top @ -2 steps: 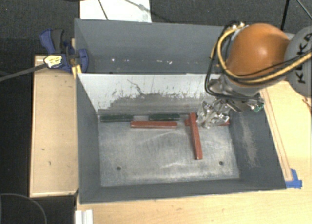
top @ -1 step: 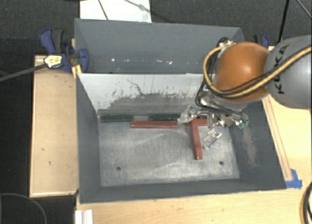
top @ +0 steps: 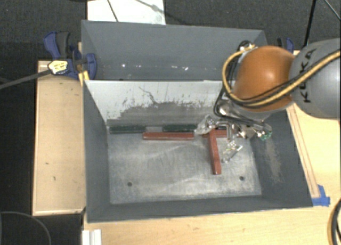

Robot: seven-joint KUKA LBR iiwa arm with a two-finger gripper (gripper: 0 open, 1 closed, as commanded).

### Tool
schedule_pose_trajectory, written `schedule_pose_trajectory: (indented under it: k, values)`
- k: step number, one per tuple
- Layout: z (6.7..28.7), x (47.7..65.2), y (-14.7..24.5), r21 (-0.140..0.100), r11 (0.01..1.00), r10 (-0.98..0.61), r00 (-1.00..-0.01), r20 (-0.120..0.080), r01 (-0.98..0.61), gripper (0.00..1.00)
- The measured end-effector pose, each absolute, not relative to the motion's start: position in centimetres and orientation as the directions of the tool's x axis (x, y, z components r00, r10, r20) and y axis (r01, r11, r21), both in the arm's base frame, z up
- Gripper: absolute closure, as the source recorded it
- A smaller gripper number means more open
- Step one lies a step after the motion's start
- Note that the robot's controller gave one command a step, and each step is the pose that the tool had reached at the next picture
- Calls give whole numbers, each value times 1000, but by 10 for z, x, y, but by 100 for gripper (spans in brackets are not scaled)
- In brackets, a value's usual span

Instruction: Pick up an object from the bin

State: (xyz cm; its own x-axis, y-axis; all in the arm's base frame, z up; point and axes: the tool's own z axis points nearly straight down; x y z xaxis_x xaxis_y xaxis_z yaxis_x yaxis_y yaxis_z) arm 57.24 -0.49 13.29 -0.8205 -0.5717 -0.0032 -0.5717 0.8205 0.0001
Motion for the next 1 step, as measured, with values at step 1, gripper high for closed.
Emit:
schedule_pose_trajectory:
  k: [1]
  values:
    - [74, 586, -13, -3, 540, -842, -540, -4, -842, 100]
